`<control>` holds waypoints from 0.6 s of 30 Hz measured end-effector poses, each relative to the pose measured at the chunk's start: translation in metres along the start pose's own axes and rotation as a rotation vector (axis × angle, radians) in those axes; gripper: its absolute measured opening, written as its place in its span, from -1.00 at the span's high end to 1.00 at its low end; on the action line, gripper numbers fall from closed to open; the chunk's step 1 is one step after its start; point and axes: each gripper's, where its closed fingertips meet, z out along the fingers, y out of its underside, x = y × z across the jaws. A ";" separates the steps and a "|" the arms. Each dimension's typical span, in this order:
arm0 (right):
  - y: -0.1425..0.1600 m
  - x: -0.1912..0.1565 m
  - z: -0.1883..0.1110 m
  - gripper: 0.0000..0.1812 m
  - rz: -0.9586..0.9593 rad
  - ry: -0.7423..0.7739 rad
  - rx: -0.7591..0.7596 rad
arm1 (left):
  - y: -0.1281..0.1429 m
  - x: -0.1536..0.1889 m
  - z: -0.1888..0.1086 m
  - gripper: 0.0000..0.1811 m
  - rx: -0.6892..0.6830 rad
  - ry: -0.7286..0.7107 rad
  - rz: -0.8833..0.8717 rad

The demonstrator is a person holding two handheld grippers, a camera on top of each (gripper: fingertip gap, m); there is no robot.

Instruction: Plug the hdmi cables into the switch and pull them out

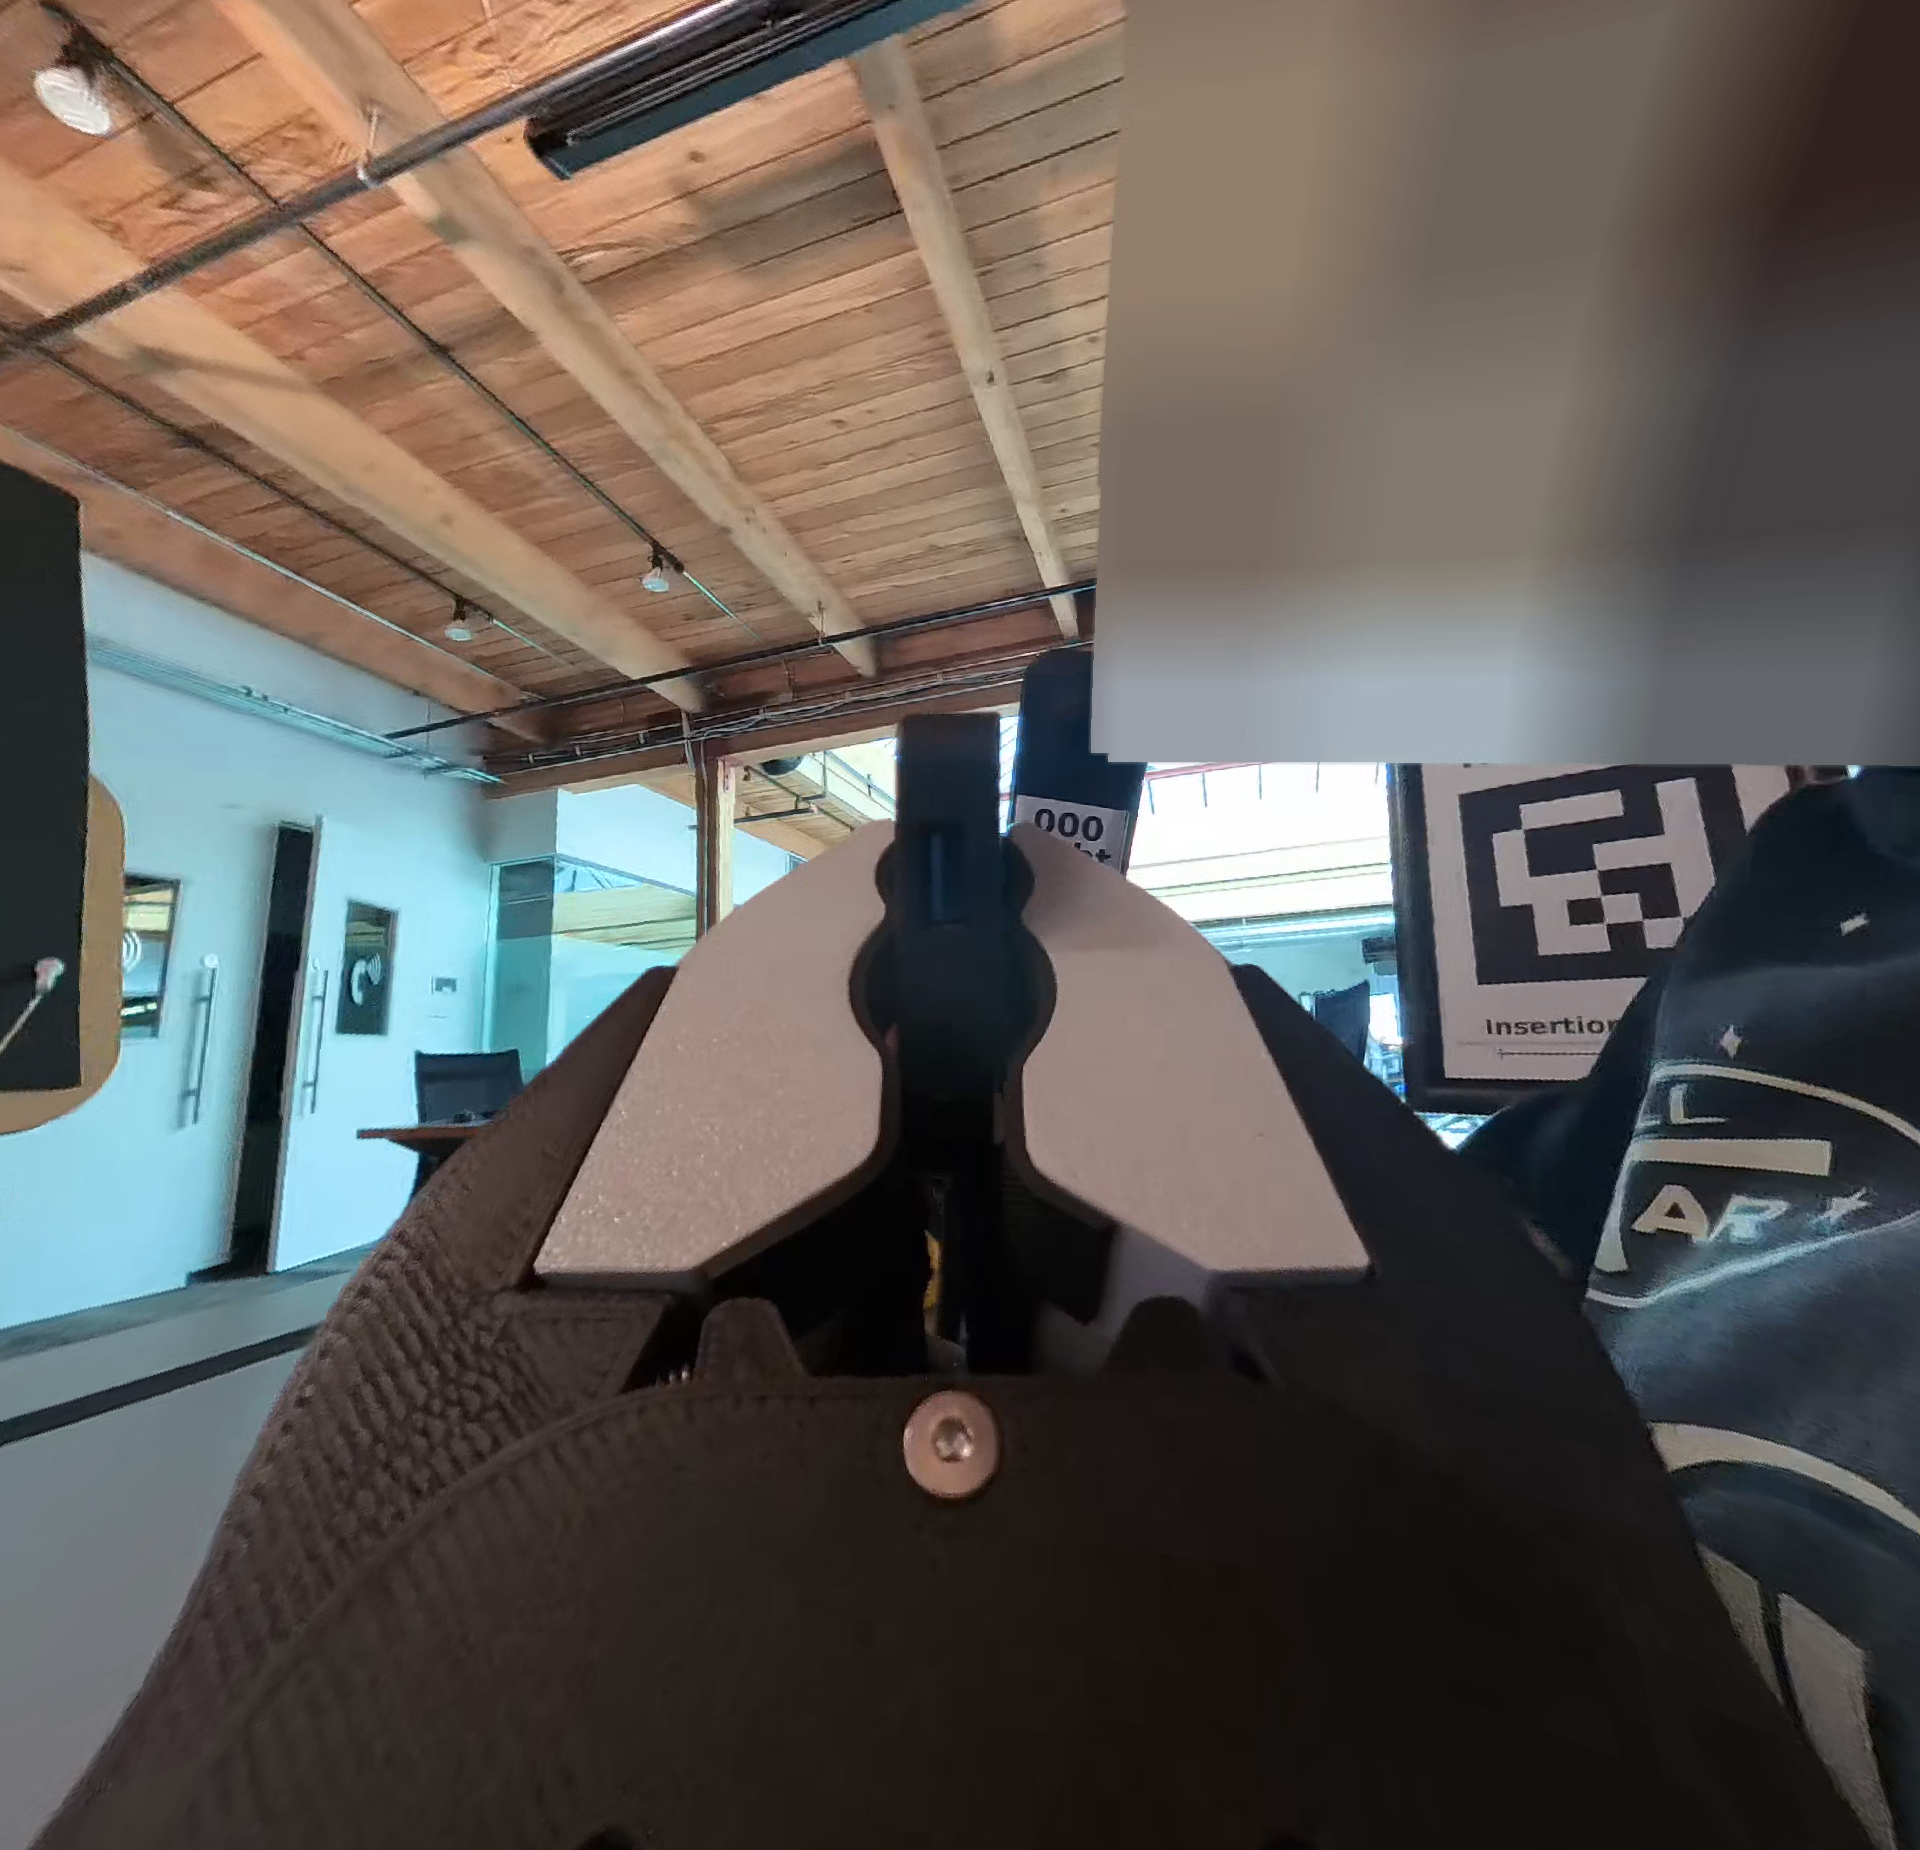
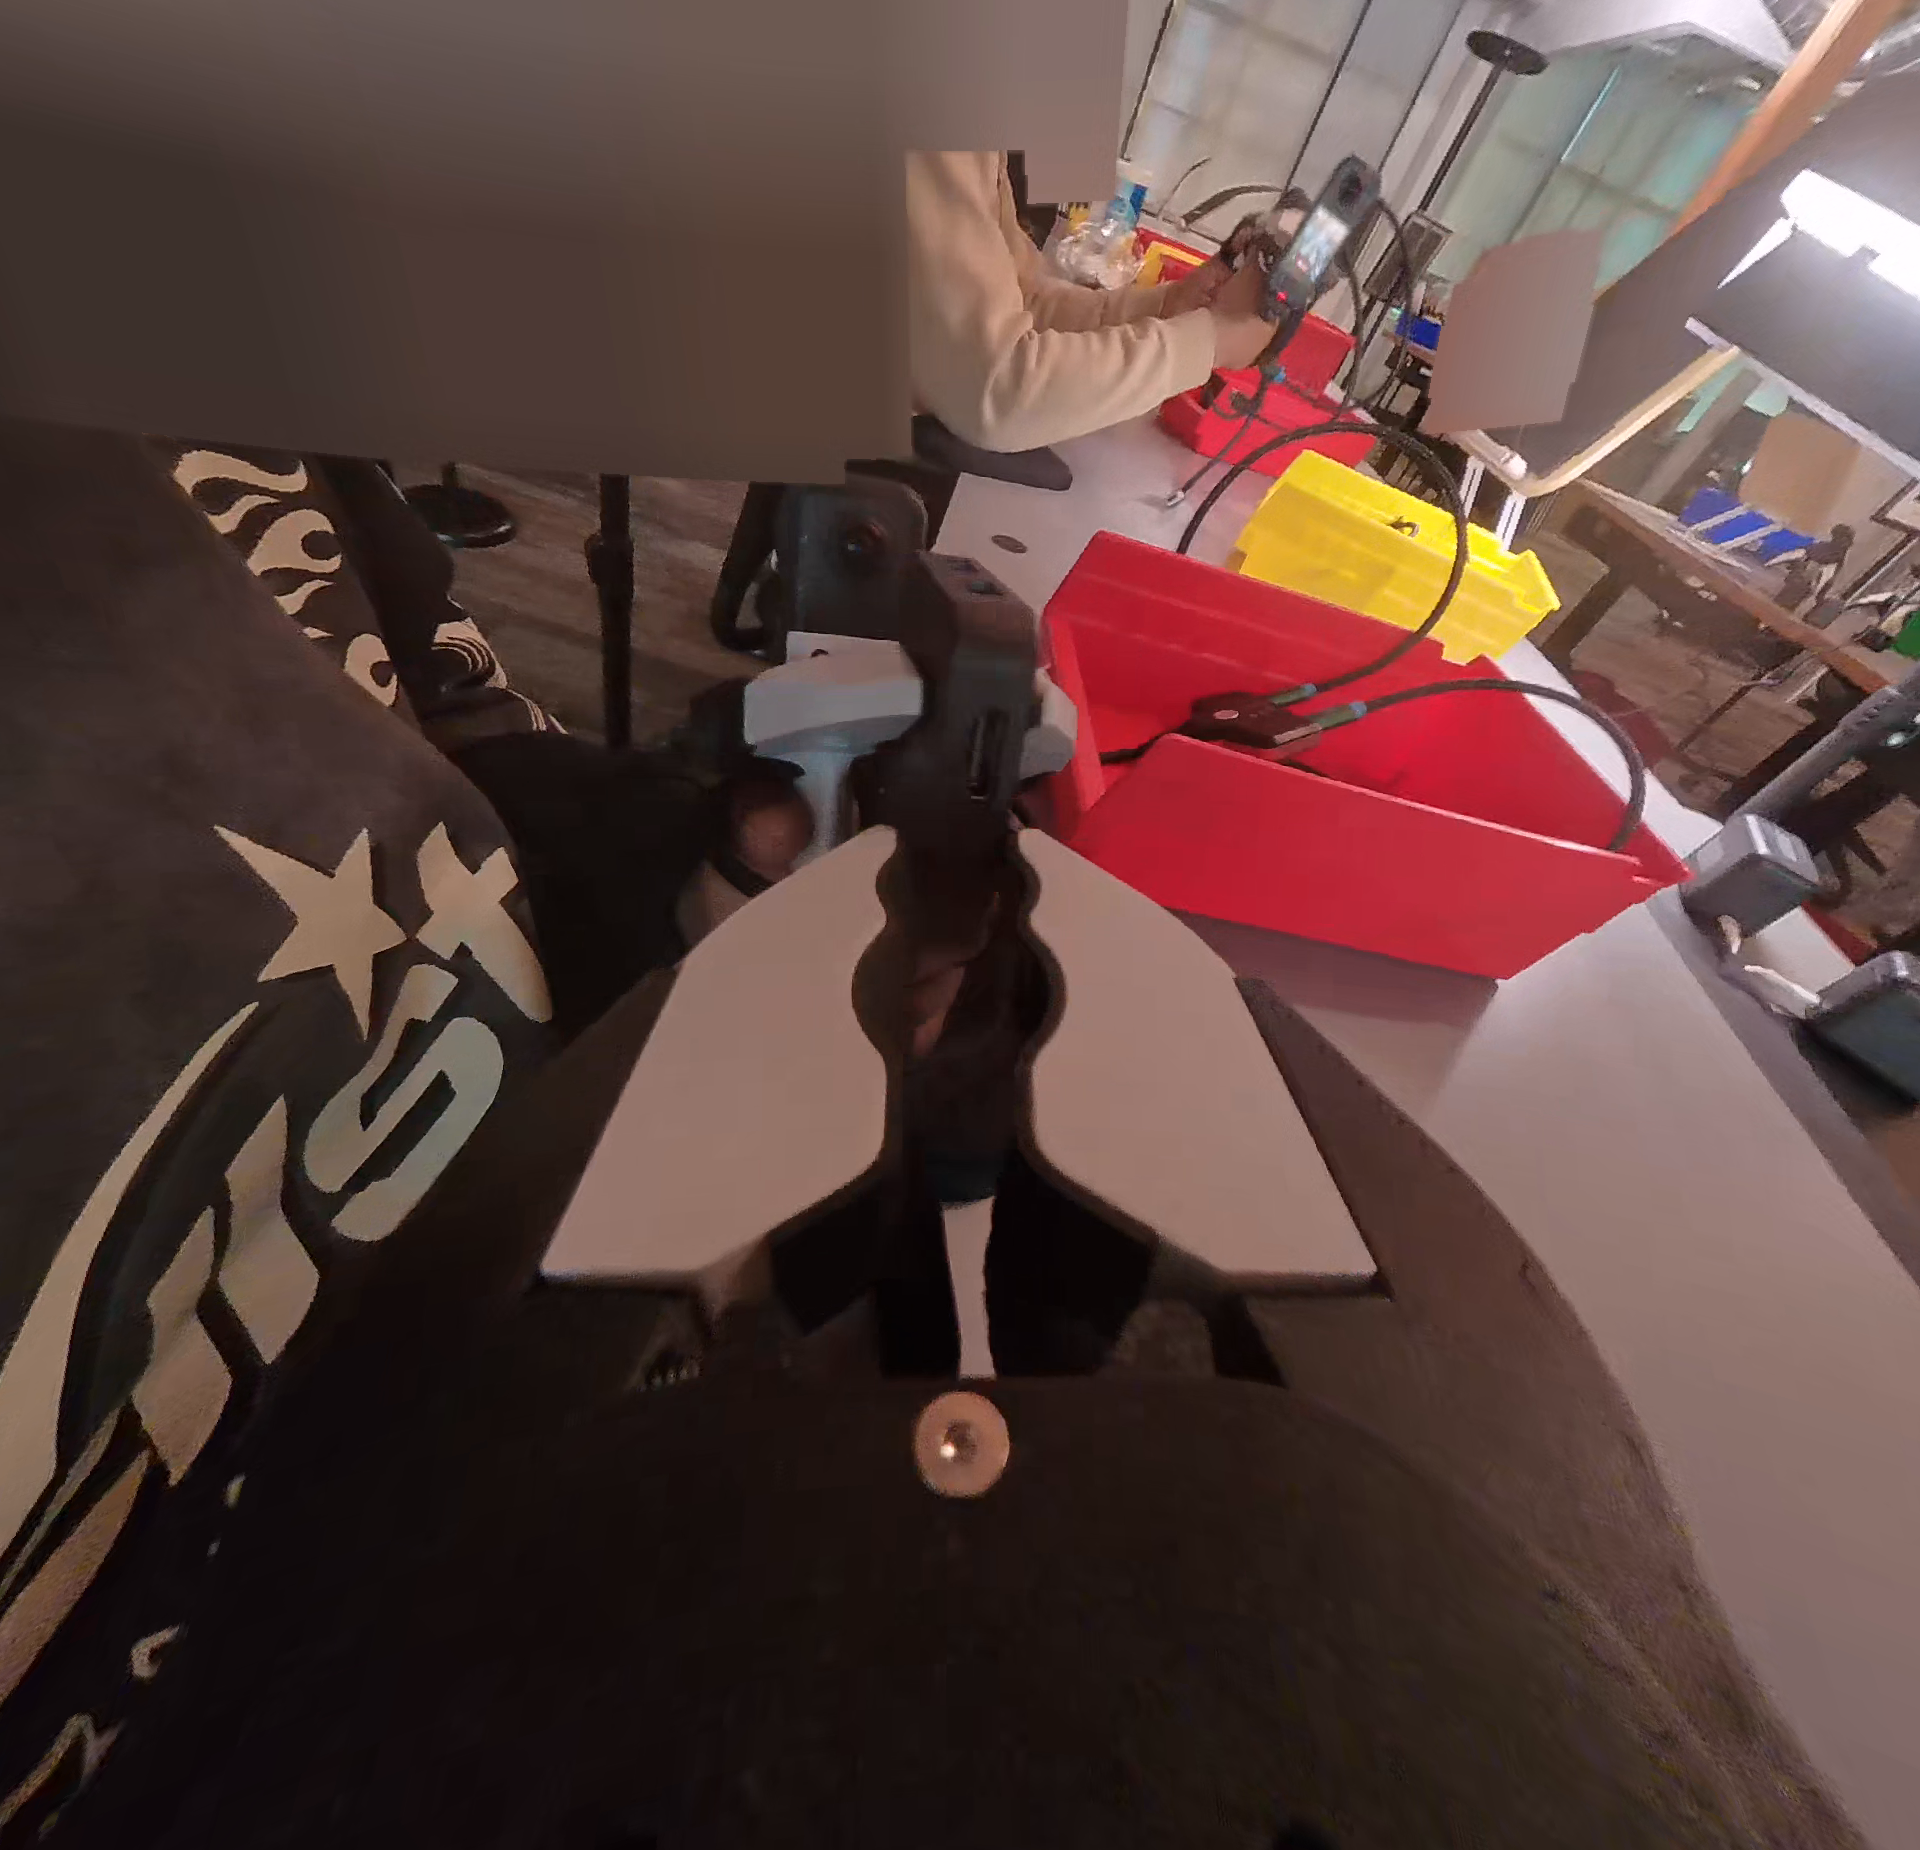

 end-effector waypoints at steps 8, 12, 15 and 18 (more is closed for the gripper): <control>-0.086 0.072 -0.146 0.85 -0.349 0.634 0.258 | -0.009 -0.017 0.002 -0.02 0.089 -0.157 0.121; -0.108 0.091 -0.282 0.84 -0.532 1.088 0.344 | -0.014 -0.026 -0.001 -0.15 0.114 -0.208 0.124; -0.088 0.101 -0.368 0.84 -0.534 1.362 0.320 | -0.016 -0.031 -0.004 -0.16 0.130 -0.228 0.109; -0.050 0.117 -0.432 0.84 -0.475 1.560 0.264 | -0.016 -0.033 -0.004 -0.15 0.136 -0.234 0.089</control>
